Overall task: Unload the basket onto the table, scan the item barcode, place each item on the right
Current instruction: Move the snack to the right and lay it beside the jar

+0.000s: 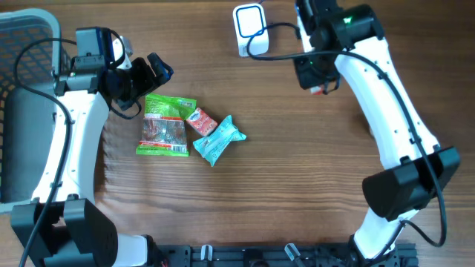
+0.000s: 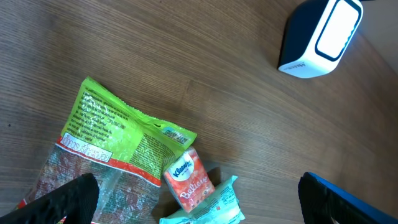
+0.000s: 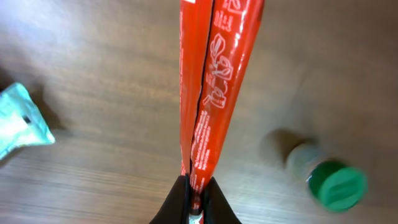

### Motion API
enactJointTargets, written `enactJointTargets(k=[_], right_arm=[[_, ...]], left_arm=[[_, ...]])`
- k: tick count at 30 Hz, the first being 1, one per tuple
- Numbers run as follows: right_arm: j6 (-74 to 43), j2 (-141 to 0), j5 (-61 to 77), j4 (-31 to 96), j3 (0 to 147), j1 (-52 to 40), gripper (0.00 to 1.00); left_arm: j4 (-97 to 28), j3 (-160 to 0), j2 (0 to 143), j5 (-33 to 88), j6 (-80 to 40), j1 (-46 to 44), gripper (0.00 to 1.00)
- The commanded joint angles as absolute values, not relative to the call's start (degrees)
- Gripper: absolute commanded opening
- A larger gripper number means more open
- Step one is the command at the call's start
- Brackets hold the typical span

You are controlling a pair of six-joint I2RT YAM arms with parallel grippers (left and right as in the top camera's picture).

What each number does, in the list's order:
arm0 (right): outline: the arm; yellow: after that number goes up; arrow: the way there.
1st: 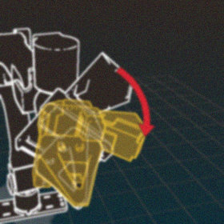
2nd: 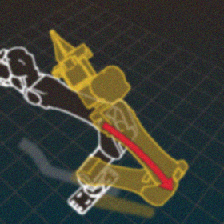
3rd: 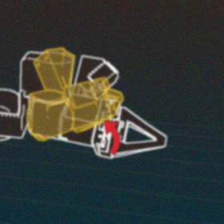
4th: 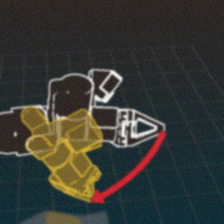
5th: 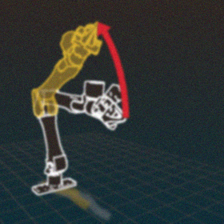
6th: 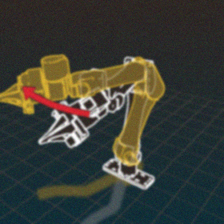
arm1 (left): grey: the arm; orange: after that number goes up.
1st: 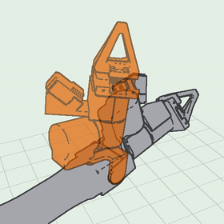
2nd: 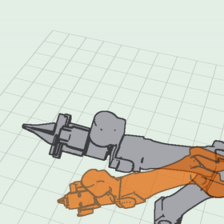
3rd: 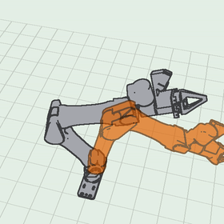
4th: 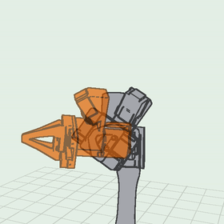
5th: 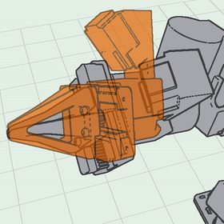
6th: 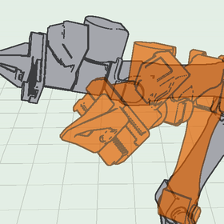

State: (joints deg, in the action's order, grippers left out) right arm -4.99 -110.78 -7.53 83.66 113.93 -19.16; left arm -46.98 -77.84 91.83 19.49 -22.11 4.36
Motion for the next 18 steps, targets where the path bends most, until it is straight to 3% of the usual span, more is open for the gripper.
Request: enactJointTargets(k=[1,13,14,18], right_arm=[[-10.8,-112.2,-3.5,83.3,106.4,-16.5,0.04],[-14.3,-112.2,-6.6,62.3,75.5,-8.1,0.04],[-14.3,-112.2,-6.6,61.4,74.4,-7.4,0.08],[-13.8,-112.0,-6.6,61.1,74.0,-5.7,0.44]], left_arm=[[-47.0,-77.8,92.2,19.2,-21.0,4.5,1.0],[-47.0,-77.8,92.2,19.2,-21.0,4.5,1.0],[-47.0,-77.8,92.2,19.2,-21.0,4.5,1.0],[-47.0,-77.8,92.2,19.2,-21.0,4.5,1.0]])
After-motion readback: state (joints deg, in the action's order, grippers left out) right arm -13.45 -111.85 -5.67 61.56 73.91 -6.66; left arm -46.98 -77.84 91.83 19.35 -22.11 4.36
